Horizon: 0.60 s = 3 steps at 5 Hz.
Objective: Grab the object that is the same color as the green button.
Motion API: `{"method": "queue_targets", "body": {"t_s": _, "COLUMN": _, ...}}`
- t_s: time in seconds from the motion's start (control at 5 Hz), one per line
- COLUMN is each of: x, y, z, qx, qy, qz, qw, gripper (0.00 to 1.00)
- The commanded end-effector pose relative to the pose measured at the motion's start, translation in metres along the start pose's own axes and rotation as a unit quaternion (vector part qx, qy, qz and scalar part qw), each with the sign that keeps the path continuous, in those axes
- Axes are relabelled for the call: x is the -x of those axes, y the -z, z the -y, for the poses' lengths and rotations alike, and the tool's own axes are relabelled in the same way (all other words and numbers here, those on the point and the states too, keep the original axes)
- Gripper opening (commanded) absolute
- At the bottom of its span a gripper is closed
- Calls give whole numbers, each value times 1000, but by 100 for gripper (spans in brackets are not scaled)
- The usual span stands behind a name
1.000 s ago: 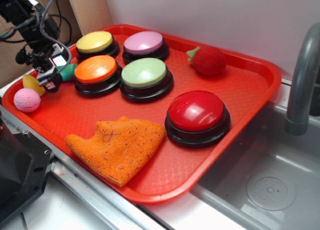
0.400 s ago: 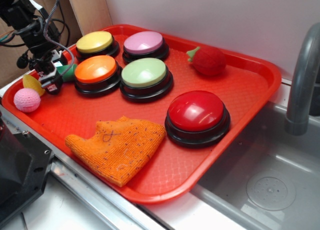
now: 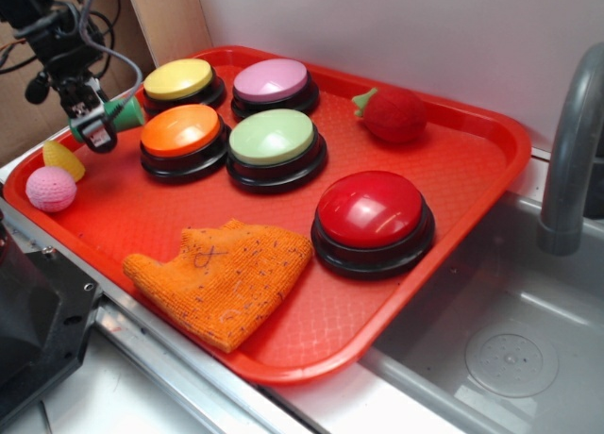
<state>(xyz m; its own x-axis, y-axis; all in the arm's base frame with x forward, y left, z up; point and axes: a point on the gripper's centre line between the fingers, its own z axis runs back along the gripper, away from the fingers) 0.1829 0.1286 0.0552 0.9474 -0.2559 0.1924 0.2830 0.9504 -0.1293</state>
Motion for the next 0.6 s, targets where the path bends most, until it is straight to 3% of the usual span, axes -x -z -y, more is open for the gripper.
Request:
{"method": "queue_targets", "body": {"t_s": 0.0, "x": -36, "y": -55, "z": 43, "qx": -35, "qy": -128, "qz": -20, "qw": 991, "gripper": 0}}
{"method": "queue_targets", "body": {"t_s": 0.4, "x": -46, "y": -63, "z": 112, "qx": -54, "qy": -161, "qz": -71, "qw": 983, "gripper": 0}}
